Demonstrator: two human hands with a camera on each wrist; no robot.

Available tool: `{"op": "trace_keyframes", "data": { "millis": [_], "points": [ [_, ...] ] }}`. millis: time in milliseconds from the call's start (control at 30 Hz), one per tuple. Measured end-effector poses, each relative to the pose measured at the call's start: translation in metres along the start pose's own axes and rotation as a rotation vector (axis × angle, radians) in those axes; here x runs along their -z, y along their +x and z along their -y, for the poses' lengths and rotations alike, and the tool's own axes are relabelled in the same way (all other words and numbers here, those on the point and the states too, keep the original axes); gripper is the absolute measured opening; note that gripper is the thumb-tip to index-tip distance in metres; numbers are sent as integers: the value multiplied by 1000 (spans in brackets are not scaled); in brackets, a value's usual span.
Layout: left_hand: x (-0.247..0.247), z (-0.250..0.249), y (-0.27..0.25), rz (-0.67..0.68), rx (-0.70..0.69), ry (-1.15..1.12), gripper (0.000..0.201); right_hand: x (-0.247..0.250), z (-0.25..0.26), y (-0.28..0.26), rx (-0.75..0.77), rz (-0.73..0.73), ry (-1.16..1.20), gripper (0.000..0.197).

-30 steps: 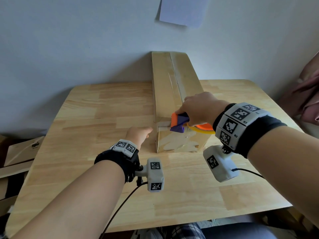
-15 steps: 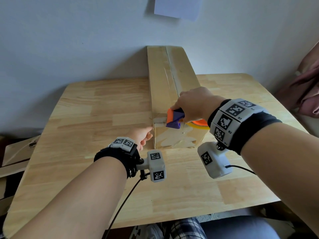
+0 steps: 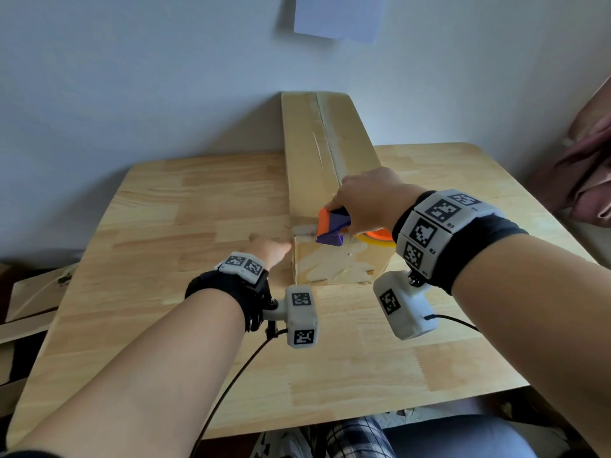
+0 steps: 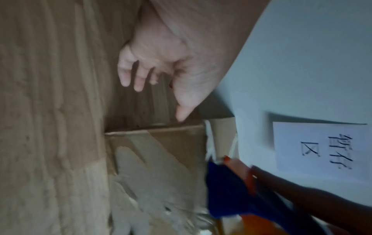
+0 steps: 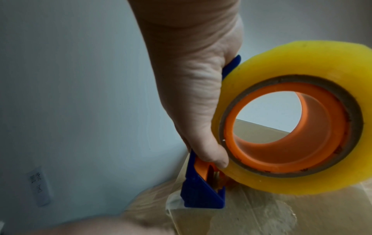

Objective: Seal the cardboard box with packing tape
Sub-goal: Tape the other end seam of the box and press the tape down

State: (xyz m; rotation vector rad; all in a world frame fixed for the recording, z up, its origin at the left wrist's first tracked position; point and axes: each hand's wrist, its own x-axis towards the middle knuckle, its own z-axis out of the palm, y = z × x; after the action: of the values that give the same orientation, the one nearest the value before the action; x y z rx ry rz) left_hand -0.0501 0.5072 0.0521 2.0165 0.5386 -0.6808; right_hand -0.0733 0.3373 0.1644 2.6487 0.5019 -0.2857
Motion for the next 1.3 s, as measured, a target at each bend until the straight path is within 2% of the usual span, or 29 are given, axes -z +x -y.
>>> {"op": "trace_keyframes", "data": {
  "millis": [33, 67, 133, 167, 233, 267, 333, 433, 467, 533, 600, 633, 667, 733, 800, 833, 967, 1167, 1300],
  "points": [
    [1, 7, 0, 7, 16, 118, 84, 0, 0, -1, -2, -2, 2, 30],
    [2, 13, 3, -22, -3, 201, 84, 0, 0, -1, -5, -3, -2, 30],
    [7, 13, 3, -90, -196, 148, 39, -1, 0, -1, -8, -2, -10, 30],
    [10, 10, 0, -49, -275, 30, 28, -1, 0, -2, -7, -1, -4, 30],
    [17, -1, -15, 134, -307, -240, 27, -1, 1, -1, -3, -3, 0, 31],
    [20, -7, -21, 203, -310, -306, 25, -1, 1, -1, -3, -3, -5, 31],
    [18, -15, -29, 233, -303, -224, 24, -1, 0, -1, -9, -3, -6, 31],
    [7, -10, -26, 190, -309, 127, 14, 0, 2, -1, -12, -5, -1, 29],
    [3, -6, -25, 213, -297, 185, 17, 0, 2, -2, -12, -5, 2, 29],
    [-1, 0, -22, 254, -281, 263, 50, 1, 1, -3, -9, -7, 7, 29],
    [0, -4, -23, 197, -375, 439, 76, 0, -2, -6, -4, -10, 10, 28],
    [2, -8, -24, 141, -470, 530, 81, 0, -3, -7, -1, -14, 10, 27],
    [4, -14, -28, 62, -590, 613, 79, 0, -4, -9, 2, -22, 10, 27],
    [8, -24, -32, -97, -849, 740, 62, 0, -5, -11, -4, -31, 20, 30],
    [8, -26, -33, -93, -995, 876, 49, 0, -6, -12, -34, -29, 51, 45],
    [7, -23, -32, -58, -1023, 969, 53, 1, -7, -14, -52, -30, 70, 51],
    [5, -18, -26, -62, -1058, 1211, 73, 2, -20, -23, -67, -48, 125, 53],
    [5, -15, -26, -64, -1025, 1248, 78, 4, -22, -28, 9, -40, 59, 60],
    [7, -12, -29, -59, -1003, 1229, 81, 2, -30, -36, -16, 10, -4, 62]
  ]
}}
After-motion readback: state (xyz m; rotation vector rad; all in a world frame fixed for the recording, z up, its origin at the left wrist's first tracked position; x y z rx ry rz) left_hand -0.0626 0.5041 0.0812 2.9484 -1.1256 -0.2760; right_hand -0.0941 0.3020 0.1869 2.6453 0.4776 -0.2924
